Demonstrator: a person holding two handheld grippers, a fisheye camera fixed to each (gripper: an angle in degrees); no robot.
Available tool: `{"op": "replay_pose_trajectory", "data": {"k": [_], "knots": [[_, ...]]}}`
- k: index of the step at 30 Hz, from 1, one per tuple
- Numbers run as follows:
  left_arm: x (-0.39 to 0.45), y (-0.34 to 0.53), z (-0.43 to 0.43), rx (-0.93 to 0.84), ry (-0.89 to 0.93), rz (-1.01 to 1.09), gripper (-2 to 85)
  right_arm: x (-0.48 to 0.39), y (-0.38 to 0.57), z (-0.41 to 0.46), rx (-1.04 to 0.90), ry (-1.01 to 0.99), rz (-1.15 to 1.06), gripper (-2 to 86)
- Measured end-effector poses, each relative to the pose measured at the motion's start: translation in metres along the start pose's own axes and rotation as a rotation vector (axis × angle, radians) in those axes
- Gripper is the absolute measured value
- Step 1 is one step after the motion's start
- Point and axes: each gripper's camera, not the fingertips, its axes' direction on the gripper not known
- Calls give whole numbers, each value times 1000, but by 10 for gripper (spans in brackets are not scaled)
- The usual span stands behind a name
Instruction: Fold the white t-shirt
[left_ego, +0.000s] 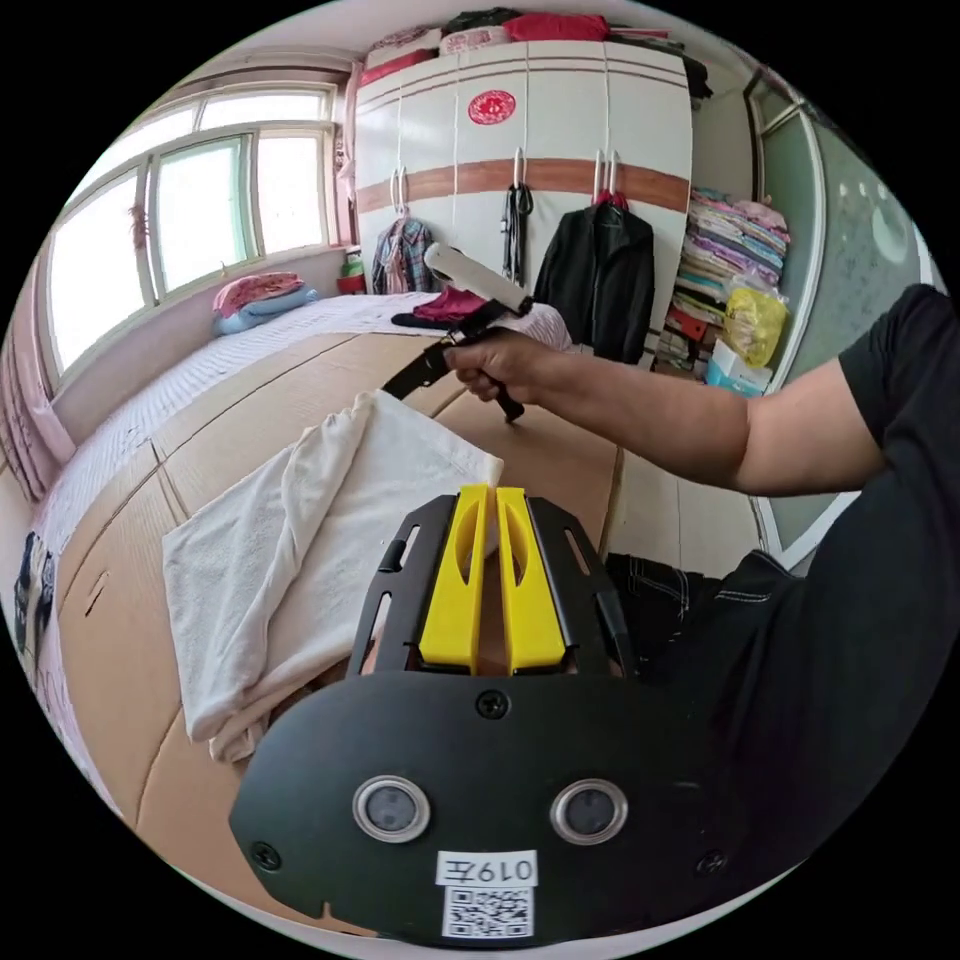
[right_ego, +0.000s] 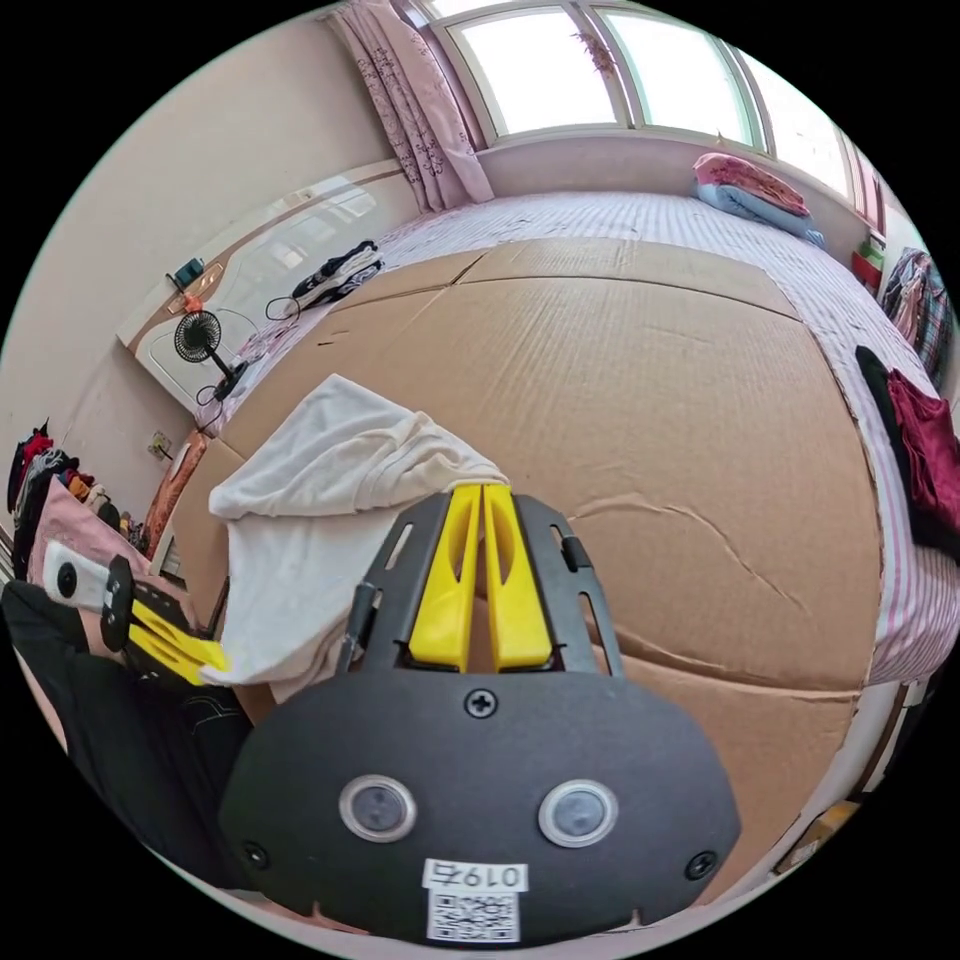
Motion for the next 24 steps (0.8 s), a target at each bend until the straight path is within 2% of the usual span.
{"op": "replay_pose_trajectory", "data": {"k": [6,18,24], "knots": [[44,-16,21,-159,-63,129,18,8,15,25,-62,17,-21,-10],[98,-45,19,-241,-127,185,50,36,95,44,-115,-87,-21,-9],[132,-54,11,-261,-158,230,86,24,165,43,-167,7,-42,-9]]}}
